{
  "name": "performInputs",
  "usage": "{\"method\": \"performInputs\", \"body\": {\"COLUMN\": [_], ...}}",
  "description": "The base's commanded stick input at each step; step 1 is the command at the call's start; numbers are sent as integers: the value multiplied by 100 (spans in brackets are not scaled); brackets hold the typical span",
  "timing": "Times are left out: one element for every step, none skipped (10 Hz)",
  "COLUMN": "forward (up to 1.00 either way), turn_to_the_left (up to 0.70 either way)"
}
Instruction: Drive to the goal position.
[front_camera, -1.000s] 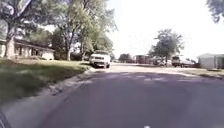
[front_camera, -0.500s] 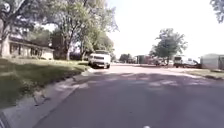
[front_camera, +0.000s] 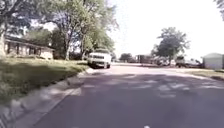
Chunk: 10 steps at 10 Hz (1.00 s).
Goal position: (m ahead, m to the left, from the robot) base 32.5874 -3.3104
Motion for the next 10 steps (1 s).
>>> {"method": "performInputs", "body": {"forward": [100,100,100,100,100,100,100,100,100,100], "turn_to_the_left": [0,0,0,0,0,-17,-30,-35,-23,0]}}
